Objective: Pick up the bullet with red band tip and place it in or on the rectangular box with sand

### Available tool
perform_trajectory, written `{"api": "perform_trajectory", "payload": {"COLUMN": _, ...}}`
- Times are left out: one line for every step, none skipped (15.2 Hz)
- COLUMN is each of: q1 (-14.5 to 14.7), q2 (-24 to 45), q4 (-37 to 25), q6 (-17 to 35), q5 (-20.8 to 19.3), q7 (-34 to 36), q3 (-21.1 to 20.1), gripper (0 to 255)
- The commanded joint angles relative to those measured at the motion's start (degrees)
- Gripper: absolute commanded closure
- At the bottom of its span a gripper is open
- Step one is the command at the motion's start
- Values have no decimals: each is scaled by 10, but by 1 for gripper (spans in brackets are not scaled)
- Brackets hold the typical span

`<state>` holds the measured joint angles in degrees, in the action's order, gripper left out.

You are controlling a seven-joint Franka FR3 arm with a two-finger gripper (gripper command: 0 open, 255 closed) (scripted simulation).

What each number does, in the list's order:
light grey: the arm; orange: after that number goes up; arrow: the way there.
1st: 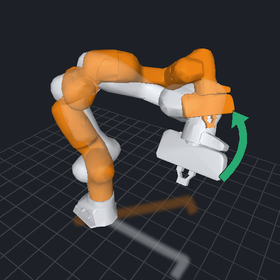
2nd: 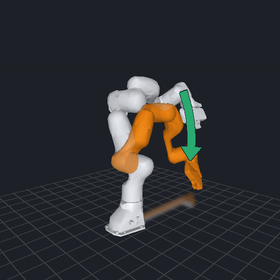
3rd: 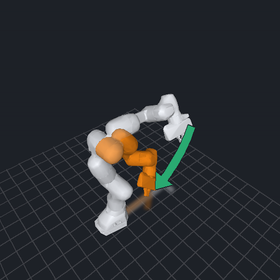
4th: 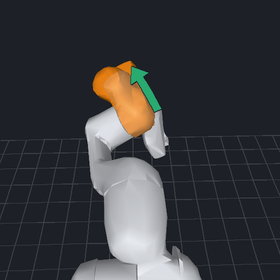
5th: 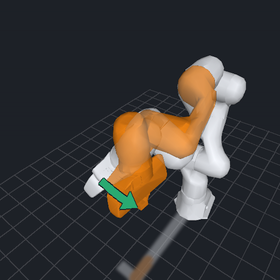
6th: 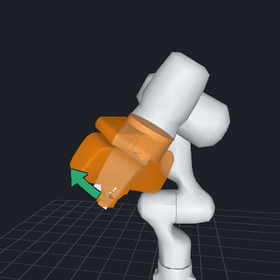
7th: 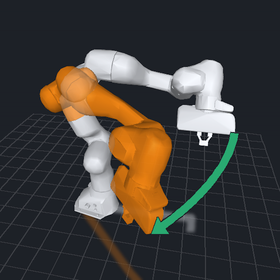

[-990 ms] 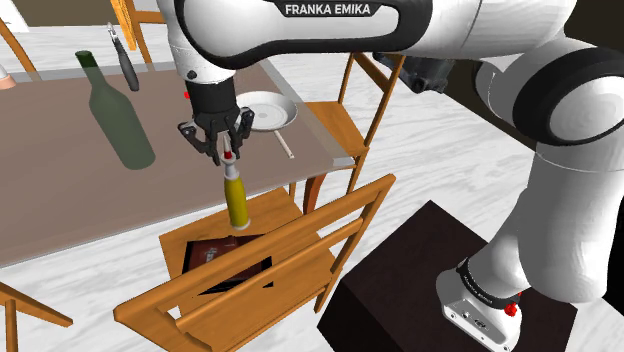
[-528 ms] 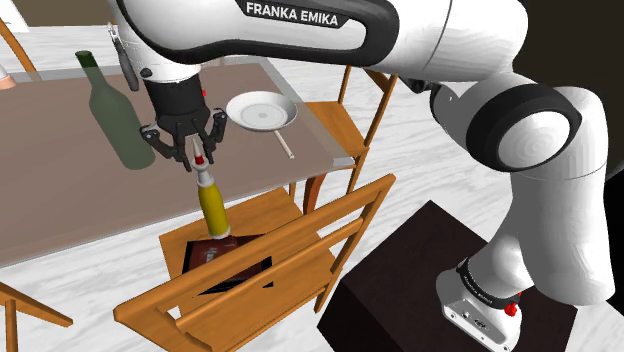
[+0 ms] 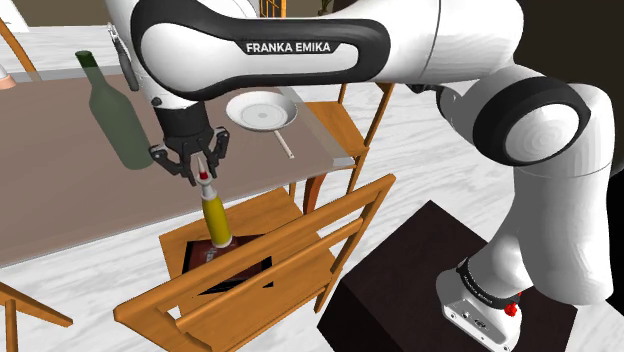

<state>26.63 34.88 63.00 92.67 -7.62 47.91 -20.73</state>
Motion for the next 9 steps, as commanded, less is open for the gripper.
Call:
{"api": "perform_trajectory", "payload": {"q1": -2, "q2": -3, "q4": 21, "q6": 18, "q5": 1, "q7": 1, "q3": 0, "gripper": 255}}
{"api": "perform_trajectory", "payload": {"q1": -3, "q2": -4, "q4": 30, "q6": 26, "q5": 1, "q7": 1, "q3": 0, "gripper": 255}}
{"api": "perform_trajectory", "payload": {"q1": -4, "q2": -5, "q4": 39, "q6": 35, "q5": 1, "q7": 1, "q3": 0, "gripper": 255}}
{"api": "perform_trajectory", "payload": {"q1": -5, "q2": -5, "q4": 47, "q6": 42, "q5": 1, "q7": 1, "q3": 0, "gripper": 255}}
{"api": "perform_trajectory", "payload": {"q1": -6, "q2": -5, "q4": 55, "q6": 50, "q5": 1, "q7": 1, "q3": 0, "gripper": 255}}
{"api": "perform_trajectory", "payload": {"q1": -7, "q2": -5, "q4": 63, "q6": 58, "q5": 1, "q7": 1, "q3": 0, "gripper": 255}}
{"api": "perform_trajectory", "payload": {"q1": -8, "q2": -5, "q4": 71, "q6": 66, "q5": 0, "q7": 1, "q3": 0, "gripper": 255}}
{"api": "perform_trajectory", "payload": {"q1": -9, "q2": -5, "q4": 78, "q6": 73, "q5": 0, "q7": 1, "q3": 1, "gripper": 255}}
{"api": "perform_trajectory", "payload": {"q1": -9, "q2": -4, "q4": 85, "q6": 80, "q5": 0, "q7": 1, "q3": 1, "gripper": 255}}
